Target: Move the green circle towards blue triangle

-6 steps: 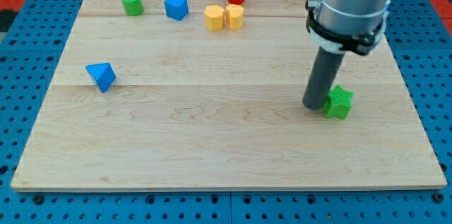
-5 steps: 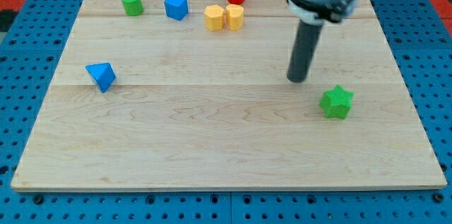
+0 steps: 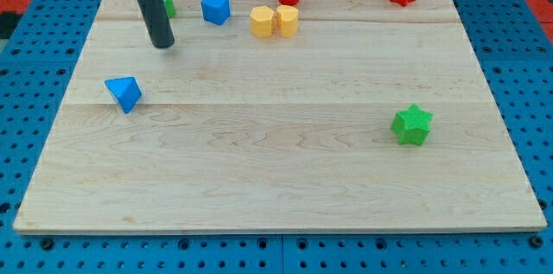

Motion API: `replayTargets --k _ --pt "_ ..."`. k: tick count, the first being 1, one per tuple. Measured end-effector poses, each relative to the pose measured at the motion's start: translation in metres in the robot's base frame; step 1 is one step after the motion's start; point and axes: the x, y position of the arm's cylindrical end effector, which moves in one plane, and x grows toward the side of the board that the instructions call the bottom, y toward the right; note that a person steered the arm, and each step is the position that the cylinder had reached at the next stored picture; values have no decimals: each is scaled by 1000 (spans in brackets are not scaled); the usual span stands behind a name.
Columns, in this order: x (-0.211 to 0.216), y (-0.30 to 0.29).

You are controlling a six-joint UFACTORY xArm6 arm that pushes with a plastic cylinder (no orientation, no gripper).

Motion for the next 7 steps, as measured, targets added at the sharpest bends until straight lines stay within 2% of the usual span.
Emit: replayTargets --k 2,3,4,6,7 --pt "-76 40" --pt "-104 35" --pt "-97 3" --pt "-61 -6" --pt "-57 -23"
